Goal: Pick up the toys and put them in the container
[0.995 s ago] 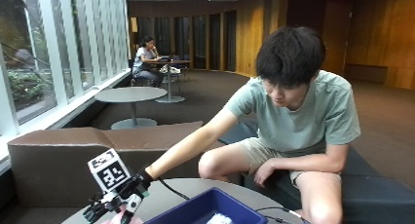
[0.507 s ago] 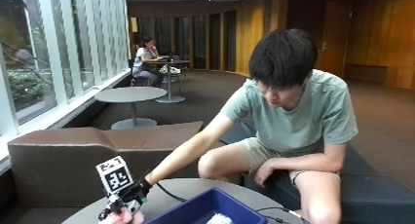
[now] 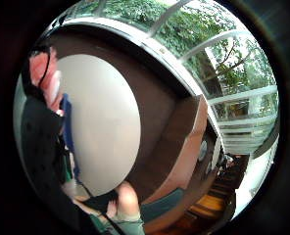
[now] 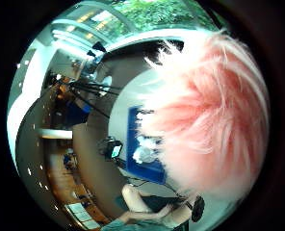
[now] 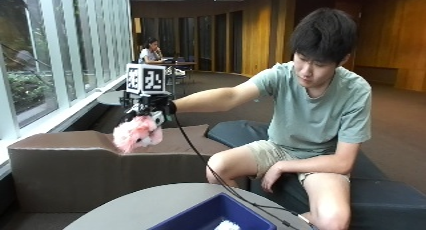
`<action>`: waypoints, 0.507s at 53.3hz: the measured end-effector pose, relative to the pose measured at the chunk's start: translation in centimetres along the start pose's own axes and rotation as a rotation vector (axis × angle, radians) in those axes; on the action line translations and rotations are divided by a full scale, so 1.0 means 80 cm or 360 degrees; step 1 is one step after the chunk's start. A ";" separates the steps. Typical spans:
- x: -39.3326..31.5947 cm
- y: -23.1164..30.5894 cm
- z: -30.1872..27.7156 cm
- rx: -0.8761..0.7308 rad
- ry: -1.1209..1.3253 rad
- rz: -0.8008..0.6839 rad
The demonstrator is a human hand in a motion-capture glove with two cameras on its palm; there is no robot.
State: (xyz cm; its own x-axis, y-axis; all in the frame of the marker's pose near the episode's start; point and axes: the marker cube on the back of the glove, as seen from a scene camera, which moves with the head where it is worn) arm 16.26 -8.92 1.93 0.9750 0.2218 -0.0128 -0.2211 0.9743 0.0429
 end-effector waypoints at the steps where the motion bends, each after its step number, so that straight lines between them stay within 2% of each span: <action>1: -0.010 0.004 -0.011 0.0018 0.0010 -0.0007; 10: -0.110 0.037 -0.061 0.0092 0.0021 -0.0118; 27: -0.274 0.066 -0.043 0.0103 0.0126 -0.0390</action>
State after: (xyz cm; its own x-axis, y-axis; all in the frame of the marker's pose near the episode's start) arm -6.33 -8.51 -0.98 0.9939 -0.0156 -0.1090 0.0258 0.9954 0.0927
